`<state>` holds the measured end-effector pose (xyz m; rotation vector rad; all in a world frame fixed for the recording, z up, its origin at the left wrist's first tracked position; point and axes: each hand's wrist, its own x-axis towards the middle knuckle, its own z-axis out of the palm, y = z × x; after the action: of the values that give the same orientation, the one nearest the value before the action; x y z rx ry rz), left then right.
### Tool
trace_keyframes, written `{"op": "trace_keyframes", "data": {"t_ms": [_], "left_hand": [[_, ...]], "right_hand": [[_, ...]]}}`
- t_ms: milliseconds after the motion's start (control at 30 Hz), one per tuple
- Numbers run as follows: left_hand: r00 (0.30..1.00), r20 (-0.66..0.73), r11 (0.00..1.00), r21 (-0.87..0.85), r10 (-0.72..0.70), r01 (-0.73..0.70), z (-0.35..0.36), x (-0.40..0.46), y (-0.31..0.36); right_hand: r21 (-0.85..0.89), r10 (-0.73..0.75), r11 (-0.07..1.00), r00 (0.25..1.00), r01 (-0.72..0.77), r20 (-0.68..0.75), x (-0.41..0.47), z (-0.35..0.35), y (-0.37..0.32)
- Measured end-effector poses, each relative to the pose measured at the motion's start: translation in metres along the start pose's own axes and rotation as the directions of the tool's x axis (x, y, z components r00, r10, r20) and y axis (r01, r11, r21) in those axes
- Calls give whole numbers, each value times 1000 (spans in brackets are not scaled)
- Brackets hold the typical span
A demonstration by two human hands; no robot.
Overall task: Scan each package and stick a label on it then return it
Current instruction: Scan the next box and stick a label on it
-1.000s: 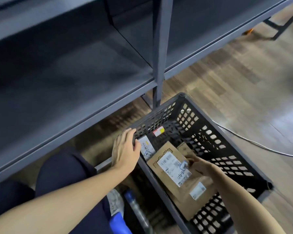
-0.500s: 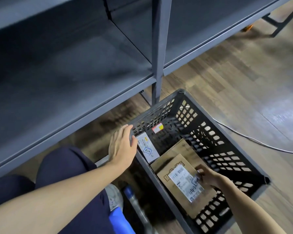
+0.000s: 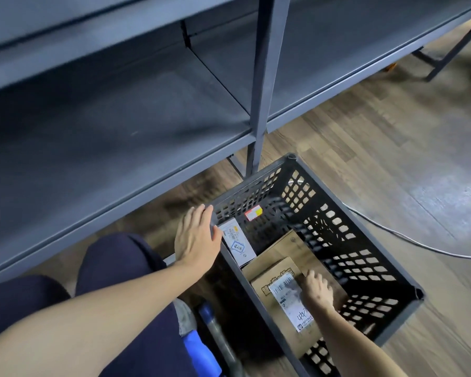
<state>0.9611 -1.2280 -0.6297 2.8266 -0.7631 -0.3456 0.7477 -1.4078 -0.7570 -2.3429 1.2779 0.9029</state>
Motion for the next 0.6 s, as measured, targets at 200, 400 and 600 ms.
{"op": "trace_keyframes", "data": {"t_ms": [200, 400, 600], "left_hand": [[1000, -3, 1000, 20, -1, 2, -37, 2, -7], [993, -85, 995, -48, 81, -85, -106, 7, 4], [946, -227, 966, -60, 232, -252, -195, -1, 12]], "right_hand": [[174, -213, 947, 935, 269, -283, -14, -97, -103], [195, -246, 890, 793, 413, -557, -61, -205, -163], [140, -220, 896, 696, 422, -684, -128, -297, -178]]}}
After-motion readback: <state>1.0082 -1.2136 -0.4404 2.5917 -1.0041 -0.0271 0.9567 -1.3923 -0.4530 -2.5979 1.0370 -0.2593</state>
